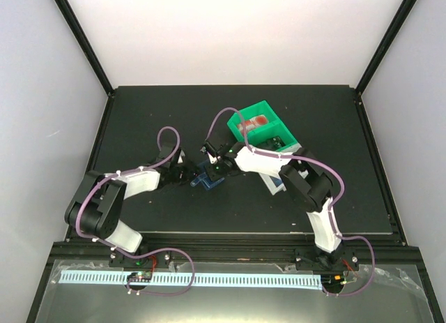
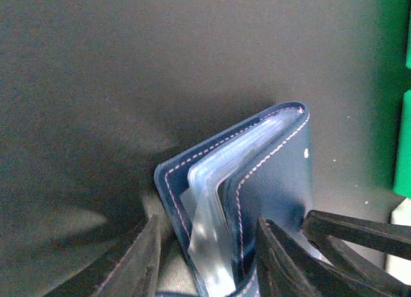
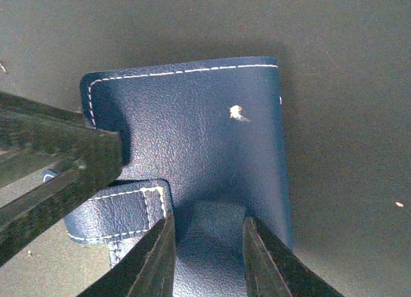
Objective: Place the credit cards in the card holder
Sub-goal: Close the card holder at the center of the board.
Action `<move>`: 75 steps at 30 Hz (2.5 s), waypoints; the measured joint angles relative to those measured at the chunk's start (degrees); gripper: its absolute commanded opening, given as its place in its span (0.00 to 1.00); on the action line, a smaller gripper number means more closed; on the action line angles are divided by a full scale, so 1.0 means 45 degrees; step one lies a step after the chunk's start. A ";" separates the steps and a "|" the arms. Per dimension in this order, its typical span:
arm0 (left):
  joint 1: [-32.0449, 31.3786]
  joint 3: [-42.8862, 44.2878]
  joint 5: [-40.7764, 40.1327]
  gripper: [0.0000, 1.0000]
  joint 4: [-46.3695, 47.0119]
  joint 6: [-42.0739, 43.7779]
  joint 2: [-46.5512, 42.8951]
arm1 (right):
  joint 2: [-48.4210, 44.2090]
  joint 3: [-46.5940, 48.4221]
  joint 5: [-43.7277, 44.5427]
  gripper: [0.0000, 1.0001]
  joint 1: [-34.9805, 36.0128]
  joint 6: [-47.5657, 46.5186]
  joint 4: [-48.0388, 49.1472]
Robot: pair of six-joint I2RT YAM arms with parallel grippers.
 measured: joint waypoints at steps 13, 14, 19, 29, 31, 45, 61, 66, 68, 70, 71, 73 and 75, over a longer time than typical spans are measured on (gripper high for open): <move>0.0000 0.0223 0.0000 0.09 0.0971 -0.0287 0.1166 | -0.0952 -0.1020 -0.1059 0.45 -0.0359 0.0583 0.1010; 0.0000 0.0223 0.0010 0.08 0.1064 -0.0233 0.1224 | -0.1093 -0.1127 -0.1098 0.48 -0.0491 0.0646 0.1044; 0.0000 0.0223 0.0015 0.06 0.1418 0.0112 0.1506 | -0.1282 -0.1253 -0.1277 0.52 -0.1399 0.1083 0.0996; 0.0005 0.0165 0.0185 0.07 0.2239 0.0442 0.1904 | -0.0257 -0.1253 -0.4284 0.46 -0.1758 0.1166 0.1292; 0.0024 0.0102 0.0238 0.07 0.2404 0.0486 0.1919 | -0.0214 -0.1277 -0.4823 0.37 -0.1763 0.1311 0.1472; 0.0058 -0.0709 0.0180 0.64 0.1064 0.1175 -0.0641 | -0.2506 -0.2385 -0.3186 0.01 -0.1695 0.1593 0.1462; 0.0058 -0.0937 0.0078 0.67 -0.1588 0.1617 -0.4857 | -0.4138 -0.2006 0.4347 0.01 -0.0869 0.1117 -0.3342; 0.0058 -0.1175 0.0175 0.69 -0.1744 0.1598 -0.4940 | -0.3925 -0.2448 0.3322 0.01 -0.0646 0.1224 -0.2977; 0.0058 -0.1321 0.0248 0.71 -0.1802 0.1583 -0.4935 | -0.3905 -0.2637 0.2798 0.01 -0.0636 0.1287 -0.2773; 0.0058 -0.1462 0.0296 0.71 -0.1817 0.1525 -0.4935 | -0.3798 -0.2642 0.2691 0.01 -0.0559 0.1355 -0.2735; 0.0058 -0.1506 0.0291 0.71 -0.1821 0.1486 -0.4935 | -0.3716 -0.2623 0.2720 0.01 -0.0466 0.1365 -0.2730; 0.0058 -0.1554 0.0272 0.72 -0.1919 0.1384 -0.4940 | -0.3444 -0.2506 0.2977 0.01 -0.0160 0.1370 -0.2798; 0.0058 -0.1564 0.0151 0.72 -0.1996 0.1209 -0.4964 | -0.3152 -0.2220 0.3521 0.02 0.0223 0.1365 -0.3002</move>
